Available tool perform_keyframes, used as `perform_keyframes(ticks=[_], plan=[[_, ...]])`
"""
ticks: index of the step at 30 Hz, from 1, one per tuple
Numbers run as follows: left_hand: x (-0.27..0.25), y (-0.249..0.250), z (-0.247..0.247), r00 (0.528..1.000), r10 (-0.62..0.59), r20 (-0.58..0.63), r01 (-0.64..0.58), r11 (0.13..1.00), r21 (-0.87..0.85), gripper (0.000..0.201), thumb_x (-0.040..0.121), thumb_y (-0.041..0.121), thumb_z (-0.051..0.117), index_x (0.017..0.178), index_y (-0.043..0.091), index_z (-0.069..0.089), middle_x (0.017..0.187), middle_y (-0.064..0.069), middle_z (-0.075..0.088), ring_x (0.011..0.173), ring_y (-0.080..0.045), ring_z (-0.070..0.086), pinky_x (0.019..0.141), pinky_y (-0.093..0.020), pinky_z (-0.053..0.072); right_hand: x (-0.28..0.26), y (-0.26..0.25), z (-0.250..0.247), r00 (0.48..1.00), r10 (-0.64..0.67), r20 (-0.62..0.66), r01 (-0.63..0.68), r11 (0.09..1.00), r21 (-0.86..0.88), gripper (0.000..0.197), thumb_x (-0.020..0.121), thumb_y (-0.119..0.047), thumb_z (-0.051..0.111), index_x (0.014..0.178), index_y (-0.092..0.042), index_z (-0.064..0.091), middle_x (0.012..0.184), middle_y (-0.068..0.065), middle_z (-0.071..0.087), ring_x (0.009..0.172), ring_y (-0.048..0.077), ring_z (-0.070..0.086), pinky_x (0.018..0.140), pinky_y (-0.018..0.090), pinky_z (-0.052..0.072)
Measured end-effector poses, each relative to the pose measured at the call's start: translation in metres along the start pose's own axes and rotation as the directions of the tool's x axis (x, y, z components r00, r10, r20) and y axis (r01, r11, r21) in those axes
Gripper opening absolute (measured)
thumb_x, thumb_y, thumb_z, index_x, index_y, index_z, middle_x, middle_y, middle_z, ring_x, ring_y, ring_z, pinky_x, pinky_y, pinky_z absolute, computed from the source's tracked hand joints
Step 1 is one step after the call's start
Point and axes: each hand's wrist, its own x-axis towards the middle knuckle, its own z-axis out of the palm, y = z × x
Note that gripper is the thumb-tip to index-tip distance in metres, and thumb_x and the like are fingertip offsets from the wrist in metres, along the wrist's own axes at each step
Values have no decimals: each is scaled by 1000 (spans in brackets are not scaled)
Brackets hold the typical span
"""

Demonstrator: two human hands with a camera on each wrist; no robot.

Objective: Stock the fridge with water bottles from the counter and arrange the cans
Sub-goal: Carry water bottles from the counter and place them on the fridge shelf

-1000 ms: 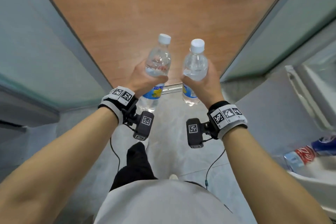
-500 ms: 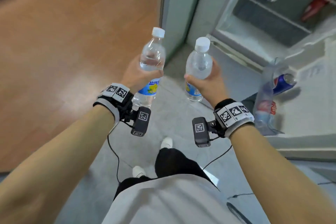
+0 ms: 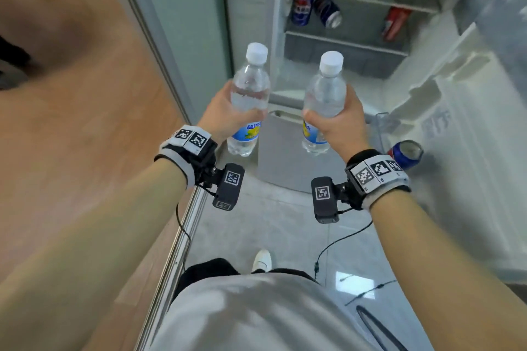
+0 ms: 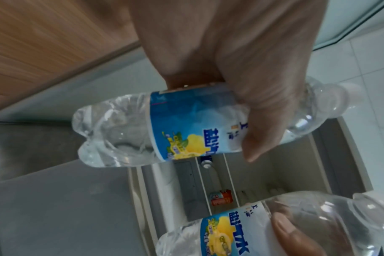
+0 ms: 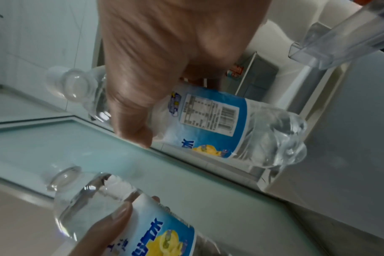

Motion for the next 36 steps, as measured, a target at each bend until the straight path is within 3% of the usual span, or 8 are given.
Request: perform_keyframes(ticks=[8,13,18,21,24,27,31,36], plan=[[124,58,45,979,140,148,-142,990,1,69,64,30,86,125,23,56,117,2,69,105,-14,68,97,-42,55,85,0,-30,980,29,-196,-28,1000,5,49,72,-15,85,109,-27,55,96,-13,63,86,1,61,69,5,45],[194,94,77,940,245,237,-216,966,-140,65,68,33,83,126,23,57,118,3,69,111,-15,66,100,-43,53,146,-8,-39,947,6,-322,-17,999,-31,48,69,-31,88,109,-28,63,99,-13,70,94,6,68,82,21,55],[261,133,96,904,325,279,-271,938,-216,46,77,19,80,117,19,59,109,3,70,109,-16,66,101,-43,52,213,-18,-44,904,-5,-427,-13,999,-39,51,69,-33,88,113,-20,67,102,-9,74,94,6,71,84,23,57],[303,148,109,920,283,273,-236,953,-190,34,74,26,81,102,27,62,102,4,70,102,-17,67,97,-44,54,250,-16,-50,875,50,-482,-72,997,-27,47,68,-33,88,108,-25,65,102,-9,73,94,7,71,88,31,59],[335,156,123,971,163,173,-115,959,-259,59,60,46,85,110,23,62,107,1,71,100,-20,69,92,-43,57,283,-15,-55,832,63,-552,-89,996,-21,50,70,-32,87,112,-19,65,103,-7,73,91,6,71,85,29,60],[359,165,131,981,151,124,-104,940,-326,31,73,30,84,93,25,59,97,1,69,95,-21,69,89,-41,57,310,-19,-62,822,44,-568,-109,991,-82,55,70,-39,86,114,-20,62,107,-7,70,97,9,69,88,29,56],[386,175,135,973,220,71,-189,933,-308,42,71,30,84,104,30,57,104,6,68,98,-16,68,90,-42,58,339,-23,-74,841,13,-541,-143,970,-198,63,62,-57,81,111,-23,62,101,-9,70,94,10,69,88,34,57],[407,193,149,948,319,12,-308,924,-226,60,75,31,81,123,12,50,117,-3,64,100,-14,64,85,-27,56,365,-20,-83,861,-27,-508,-77,980,-183,55,73,-38,83,119,-22,59,98,-14,66,97,10,66,92,34,56]])
